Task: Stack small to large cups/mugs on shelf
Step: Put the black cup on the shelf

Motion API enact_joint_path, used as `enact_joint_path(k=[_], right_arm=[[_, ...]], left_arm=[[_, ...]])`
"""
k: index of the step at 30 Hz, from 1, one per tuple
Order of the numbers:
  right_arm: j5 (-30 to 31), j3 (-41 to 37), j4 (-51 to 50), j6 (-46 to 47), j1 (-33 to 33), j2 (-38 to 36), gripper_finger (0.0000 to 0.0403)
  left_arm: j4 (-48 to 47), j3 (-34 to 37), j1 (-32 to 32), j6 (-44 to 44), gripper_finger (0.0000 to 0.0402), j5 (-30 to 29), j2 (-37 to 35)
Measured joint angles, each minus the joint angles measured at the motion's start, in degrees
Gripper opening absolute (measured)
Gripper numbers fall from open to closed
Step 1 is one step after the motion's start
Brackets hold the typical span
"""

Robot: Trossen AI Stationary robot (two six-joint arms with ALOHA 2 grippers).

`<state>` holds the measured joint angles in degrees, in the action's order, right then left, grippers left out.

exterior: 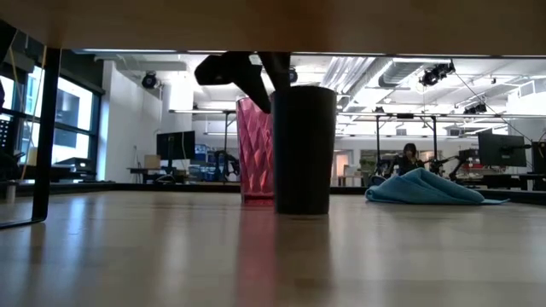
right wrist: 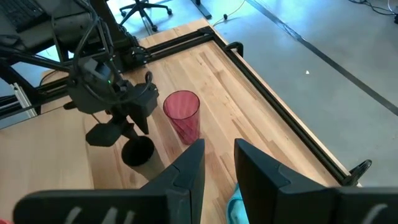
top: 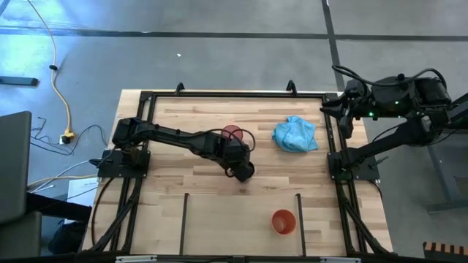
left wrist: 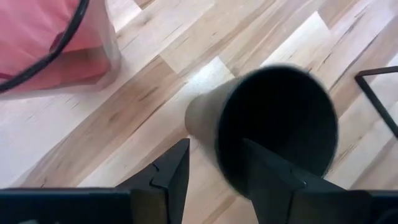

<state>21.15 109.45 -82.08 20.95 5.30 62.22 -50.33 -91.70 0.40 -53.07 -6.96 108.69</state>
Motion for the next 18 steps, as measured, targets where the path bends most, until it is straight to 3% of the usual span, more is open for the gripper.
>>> enact_joint_path(k=[10, 14, 18], right_arm=[[0.02, 0.0, 0.0, -0.01, 0.0, 0.04, 0.0078], [0.04, -0.02, 0.0, -0.02, -0.02, 0.04, 0.0078], [0.04, 0.0, -0.02, -0.02, -0.02, 0.04, 0.0078]], left_arm=[[0.59, 0.0, 0.0, 0.54, 0.0125, -0.11, 0.0], [0.57, 0.0, 0.0, 0.54, 0.0088, -0.11, 0.0], [0.57, 0.0, -0.03, 1.52, 0.0024, -0.13, 0.0]])
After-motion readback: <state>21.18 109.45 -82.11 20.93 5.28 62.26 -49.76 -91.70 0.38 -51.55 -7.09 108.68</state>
